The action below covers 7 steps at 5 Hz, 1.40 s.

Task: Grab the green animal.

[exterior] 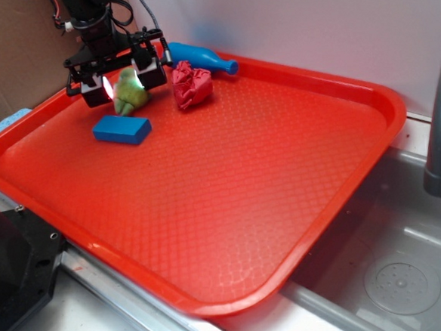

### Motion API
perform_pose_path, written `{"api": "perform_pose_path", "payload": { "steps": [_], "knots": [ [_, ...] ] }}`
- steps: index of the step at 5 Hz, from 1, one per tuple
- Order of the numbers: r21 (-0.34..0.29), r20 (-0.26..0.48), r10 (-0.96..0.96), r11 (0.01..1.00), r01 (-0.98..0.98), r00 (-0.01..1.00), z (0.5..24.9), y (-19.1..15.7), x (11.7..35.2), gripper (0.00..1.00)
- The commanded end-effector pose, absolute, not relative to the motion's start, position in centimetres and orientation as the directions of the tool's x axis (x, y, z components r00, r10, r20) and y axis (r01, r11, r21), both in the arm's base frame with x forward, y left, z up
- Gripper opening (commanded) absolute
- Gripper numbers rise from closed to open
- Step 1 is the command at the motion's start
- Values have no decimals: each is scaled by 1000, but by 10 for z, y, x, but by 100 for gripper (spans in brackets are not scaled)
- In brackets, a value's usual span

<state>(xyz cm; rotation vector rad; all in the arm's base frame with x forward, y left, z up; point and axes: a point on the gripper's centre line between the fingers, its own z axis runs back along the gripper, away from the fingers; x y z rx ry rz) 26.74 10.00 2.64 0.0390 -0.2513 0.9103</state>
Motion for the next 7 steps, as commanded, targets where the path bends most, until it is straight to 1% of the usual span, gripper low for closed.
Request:
{"api": "perform_pose_path", "payload": {
  "steps": [1, 2, 3, 4, 5, 6, 7],
  "knots": [
    [-110, 265, 792, 592, -798, 550, 43, 114, 265, 0],
    [-92, 284, 763, 625, -775, 581, 63, 112, 263, 0],
    [-59, 295, 679, 715, -696, 672, 96, 103, 261, 0],
    [-22, 261, 523, 843, -537, 811, 119, 84, 260, 0],
    [-66, 199, 348, 937, -342, 916, 144, 41, 246, 0],
    [-79, 190, 222, 974, -210, 957, 170, 8, 223, 0],
    [-115, 183, 149, 985, -129, 972, 190, -11, 204, 0]
  ]
}}
